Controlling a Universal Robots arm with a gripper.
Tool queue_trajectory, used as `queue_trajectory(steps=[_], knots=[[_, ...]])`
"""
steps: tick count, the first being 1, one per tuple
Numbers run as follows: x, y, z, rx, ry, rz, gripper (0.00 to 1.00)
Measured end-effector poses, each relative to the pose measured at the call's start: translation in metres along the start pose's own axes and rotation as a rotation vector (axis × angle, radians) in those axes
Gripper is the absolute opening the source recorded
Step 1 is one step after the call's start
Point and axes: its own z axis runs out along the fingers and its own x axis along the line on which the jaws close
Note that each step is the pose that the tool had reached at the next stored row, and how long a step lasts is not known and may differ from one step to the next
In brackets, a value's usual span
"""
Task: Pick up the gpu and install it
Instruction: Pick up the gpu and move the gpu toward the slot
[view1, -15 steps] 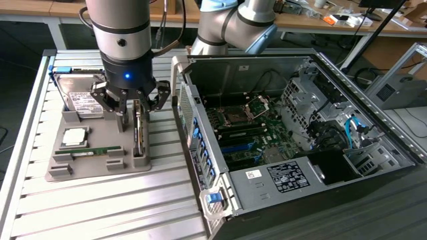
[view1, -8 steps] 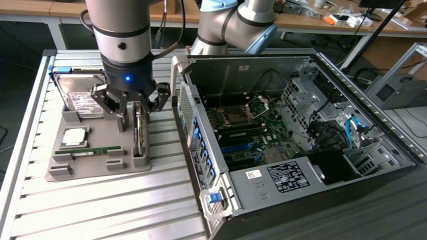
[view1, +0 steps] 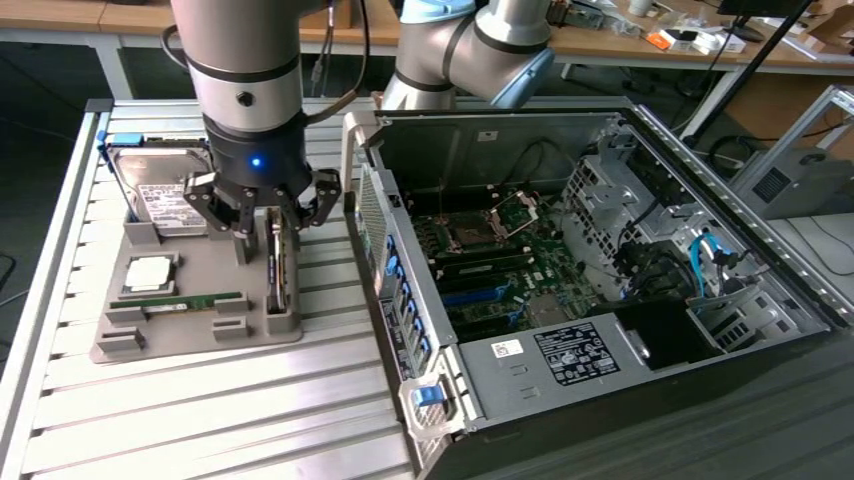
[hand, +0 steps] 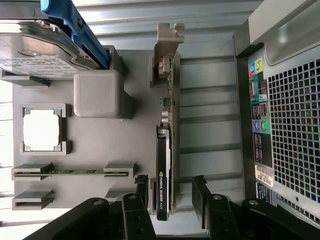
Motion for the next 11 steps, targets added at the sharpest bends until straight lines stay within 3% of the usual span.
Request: queue_trajectory(steps=[11], knots=[[0.0003, -0.0002, 0.0094, 0.0, -0.0001, 0.0, 0.48]])
